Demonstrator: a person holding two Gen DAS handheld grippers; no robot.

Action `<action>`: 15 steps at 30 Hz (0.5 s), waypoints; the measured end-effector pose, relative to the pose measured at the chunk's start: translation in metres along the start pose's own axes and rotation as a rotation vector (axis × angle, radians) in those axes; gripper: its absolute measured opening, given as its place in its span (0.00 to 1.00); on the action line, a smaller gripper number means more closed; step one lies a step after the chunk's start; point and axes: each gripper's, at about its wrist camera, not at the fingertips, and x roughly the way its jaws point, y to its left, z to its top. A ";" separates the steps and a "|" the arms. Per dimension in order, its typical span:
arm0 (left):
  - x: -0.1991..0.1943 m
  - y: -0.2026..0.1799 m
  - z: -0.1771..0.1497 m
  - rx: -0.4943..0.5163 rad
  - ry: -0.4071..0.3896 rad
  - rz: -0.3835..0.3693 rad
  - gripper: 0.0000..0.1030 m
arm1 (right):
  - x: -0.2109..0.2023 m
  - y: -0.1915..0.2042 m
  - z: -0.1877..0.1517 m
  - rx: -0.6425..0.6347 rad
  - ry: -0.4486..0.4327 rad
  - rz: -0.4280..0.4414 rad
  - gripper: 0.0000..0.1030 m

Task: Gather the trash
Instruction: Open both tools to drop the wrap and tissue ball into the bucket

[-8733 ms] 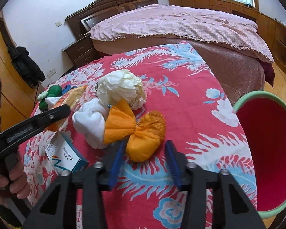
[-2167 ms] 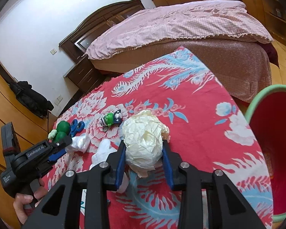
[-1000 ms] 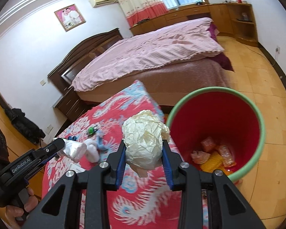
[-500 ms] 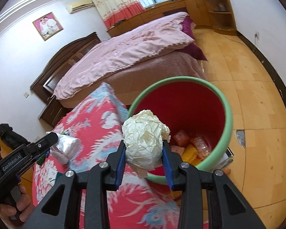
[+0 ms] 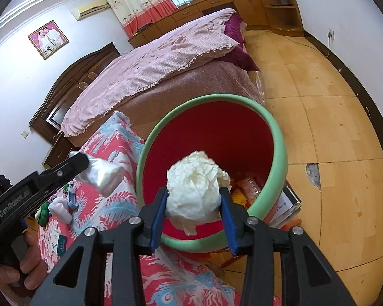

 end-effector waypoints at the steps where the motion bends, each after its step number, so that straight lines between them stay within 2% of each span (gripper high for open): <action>1: 0.003 -0.002 0.001 0.004 0.004 -0.005 0.33 | 0.000 -0.001 0.000 -0.001 -0.002 -0.001 0.44; 7: 0.011 -0.006 0.001 0.002 0.031 0.010 0.46 | 0.000 -0.005 0.002 0.003 -0.009 0.002 0.45; 15: 0.007 0.004 -0.001 -0.025 0.036 0.039 0.46 | -0.001 -0.005 0.002 -0.006 -0.006 0.008 0.51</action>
